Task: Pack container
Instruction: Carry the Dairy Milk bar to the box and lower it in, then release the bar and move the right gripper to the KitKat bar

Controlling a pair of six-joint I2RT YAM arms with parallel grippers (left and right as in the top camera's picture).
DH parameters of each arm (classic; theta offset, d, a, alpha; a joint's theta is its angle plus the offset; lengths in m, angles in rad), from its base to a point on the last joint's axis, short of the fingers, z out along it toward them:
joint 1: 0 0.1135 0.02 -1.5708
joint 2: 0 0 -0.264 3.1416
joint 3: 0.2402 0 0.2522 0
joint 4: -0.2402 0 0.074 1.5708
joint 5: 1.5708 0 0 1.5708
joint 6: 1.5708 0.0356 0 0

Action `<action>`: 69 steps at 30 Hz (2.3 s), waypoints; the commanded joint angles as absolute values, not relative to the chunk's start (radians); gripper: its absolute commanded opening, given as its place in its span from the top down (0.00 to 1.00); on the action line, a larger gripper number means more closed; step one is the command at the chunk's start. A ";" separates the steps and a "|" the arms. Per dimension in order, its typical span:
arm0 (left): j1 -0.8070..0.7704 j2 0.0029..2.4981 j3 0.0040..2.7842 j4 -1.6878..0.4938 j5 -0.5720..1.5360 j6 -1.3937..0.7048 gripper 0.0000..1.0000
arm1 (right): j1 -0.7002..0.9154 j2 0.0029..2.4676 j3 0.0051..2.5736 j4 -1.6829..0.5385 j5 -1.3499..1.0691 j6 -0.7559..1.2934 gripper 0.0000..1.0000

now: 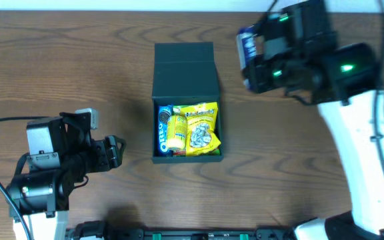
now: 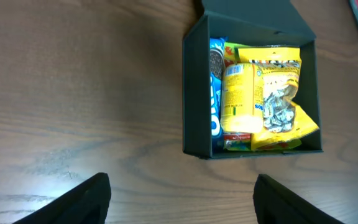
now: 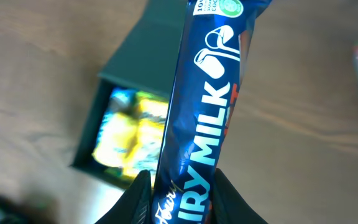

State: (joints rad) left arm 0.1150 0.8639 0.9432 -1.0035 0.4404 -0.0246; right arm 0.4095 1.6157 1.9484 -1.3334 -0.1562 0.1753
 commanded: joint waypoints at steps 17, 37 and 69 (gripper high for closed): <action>0.113 0.863 0.957 -1.016 0.443 0.042 0.21 | 0.960 1.623 1.296 -0.688 0.028 0.944 0.99; 0.113 0.863 0.957 -1.016 0.446 0.042 0.20 | 0.970 1.812 1.225 -0.469 0.079 0.899 0.64; 0.113 0.863 0.957 -1.016 0.445 0.043 0.18 | 0.229 1.367 1.247 -0.608 0.158 -0.055 0.25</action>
State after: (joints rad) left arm 0.1150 0.8639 0.9432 -1.0153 0.4412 0.0273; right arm 0.3084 1.3384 1.2434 -0.6140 0.1875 0.0994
